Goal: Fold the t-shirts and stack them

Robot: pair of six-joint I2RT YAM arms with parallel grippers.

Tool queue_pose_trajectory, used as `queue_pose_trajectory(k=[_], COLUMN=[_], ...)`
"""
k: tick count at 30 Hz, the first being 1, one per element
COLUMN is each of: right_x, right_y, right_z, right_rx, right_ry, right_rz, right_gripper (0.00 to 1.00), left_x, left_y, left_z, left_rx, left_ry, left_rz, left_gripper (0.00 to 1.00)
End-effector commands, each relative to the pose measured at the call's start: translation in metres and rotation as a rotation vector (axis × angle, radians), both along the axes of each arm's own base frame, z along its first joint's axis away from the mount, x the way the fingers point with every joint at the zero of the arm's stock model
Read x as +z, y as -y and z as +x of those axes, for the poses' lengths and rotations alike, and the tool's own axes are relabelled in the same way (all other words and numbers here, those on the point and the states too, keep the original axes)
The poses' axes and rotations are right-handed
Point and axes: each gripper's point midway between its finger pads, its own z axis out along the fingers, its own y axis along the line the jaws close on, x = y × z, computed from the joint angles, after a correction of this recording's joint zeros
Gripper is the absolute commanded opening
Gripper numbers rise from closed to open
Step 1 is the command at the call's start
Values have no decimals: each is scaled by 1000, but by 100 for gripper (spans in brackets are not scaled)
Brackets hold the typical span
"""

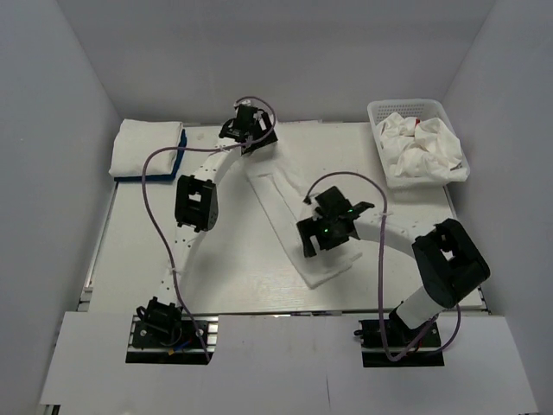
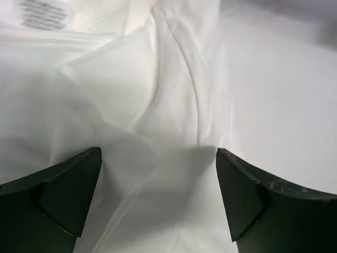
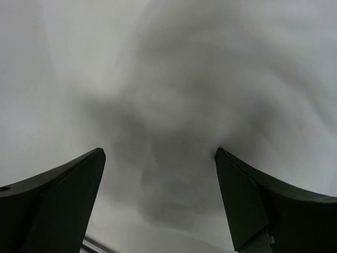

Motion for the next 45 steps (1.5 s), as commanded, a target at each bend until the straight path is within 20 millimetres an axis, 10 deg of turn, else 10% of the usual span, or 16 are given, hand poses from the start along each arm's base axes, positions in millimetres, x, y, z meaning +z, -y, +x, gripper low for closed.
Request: queue_pose_trajectory(k=[1, 2, 10, 15, 17, 19, 25, 28, 30, 31, 35, 42, 45], right_x=[-5, 1, 12, 14, 19, 31, 105, 128, 133, 140, 112, 69, 59], right_y=[-16, -33, -86, -101, -107, -110, -131, -123, -102, -91, -42, 8, 4], right_z=[-67, -75, -86, -87, -83, -80, -53, -35, -28, -21, -22, -58, -71], right_rx=[273, 337, 678, 744, 746, 737, 654, 493, 316, 234, -35, -173, -147], right_ry=[-202, -212, -196, -194, -176, -141, 137, 266, 314, 343, 250, 13, -77], right_rz=[-40, -20, 18, 84, 95, 121, 267, 289, 302, 305, 235, 149, 178], right_gripper=[90, 90, 90, 66, 90, 90, 90, 90, 90, 90, 90, 90, 90], left_x=[-14, -41, -13, 13, 14, 28, 172, 262, 265, 314, 274, 115, 83], left_y=[76, 79, 101, 101, 98, 99, 92, 100, 89, 89, 58, 17, 21], left_z=[27, 18, 55, 71, 72, 69, 57, 15, -6, -40, -98, -322, -386], left_rx=[-228, -155, -78, -64, -57, -84, -220, -348, -357, -434, -428, -488, -541], left_ry=[150, 83, 269, 363, 362, 373, 545, 641, 578, 633, 451, -162, -331], left_rz=[-284, -372, -579, -658, -633, -624, -635, -580, -514, -506, -369, -267, -337], left_gripper=[100, 100, 100, 100, 100, 100, 100, 100, 100, 100, 100, 100, 100])
